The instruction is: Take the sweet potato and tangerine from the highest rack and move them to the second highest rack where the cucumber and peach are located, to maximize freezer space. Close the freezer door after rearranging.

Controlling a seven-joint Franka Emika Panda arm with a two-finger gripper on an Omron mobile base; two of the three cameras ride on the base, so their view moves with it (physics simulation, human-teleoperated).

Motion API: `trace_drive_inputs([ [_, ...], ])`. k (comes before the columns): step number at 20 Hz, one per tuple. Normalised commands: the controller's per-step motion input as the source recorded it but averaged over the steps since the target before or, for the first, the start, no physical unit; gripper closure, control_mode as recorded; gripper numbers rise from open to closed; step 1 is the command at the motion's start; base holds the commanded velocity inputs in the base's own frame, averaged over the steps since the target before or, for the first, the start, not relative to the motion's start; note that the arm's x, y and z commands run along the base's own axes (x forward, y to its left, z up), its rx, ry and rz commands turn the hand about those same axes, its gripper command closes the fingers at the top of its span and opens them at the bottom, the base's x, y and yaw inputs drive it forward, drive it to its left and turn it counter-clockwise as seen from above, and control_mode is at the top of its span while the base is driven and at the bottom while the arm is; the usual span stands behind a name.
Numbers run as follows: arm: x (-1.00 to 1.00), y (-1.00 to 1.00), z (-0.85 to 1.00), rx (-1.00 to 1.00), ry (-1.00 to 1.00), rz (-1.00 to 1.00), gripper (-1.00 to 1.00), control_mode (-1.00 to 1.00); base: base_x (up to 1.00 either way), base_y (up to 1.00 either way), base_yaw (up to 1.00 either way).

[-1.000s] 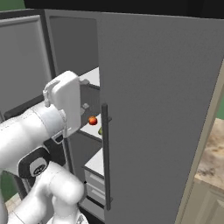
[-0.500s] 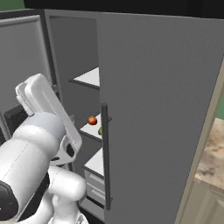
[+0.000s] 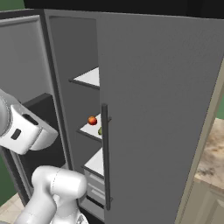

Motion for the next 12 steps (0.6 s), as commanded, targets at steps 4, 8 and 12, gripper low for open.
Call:
trace_drive_inputs([
  [4, -0.36, 0.07, -0.29, -0.23, 0.0, 0.01, -1.0, 1.0, -0.19, 0.07, 0.0],
  [8, 0.0, 0.0, 0.0, 0.0, 0.0, 0.0, -1.0, 1.0, -0.76, 0.63, 0.0],
  [12, 0.0, 0.0, 0.0, 0.0, 0.0, 0.0, -1.0, 1.0, -0.46, 0.94, 0.0],
])
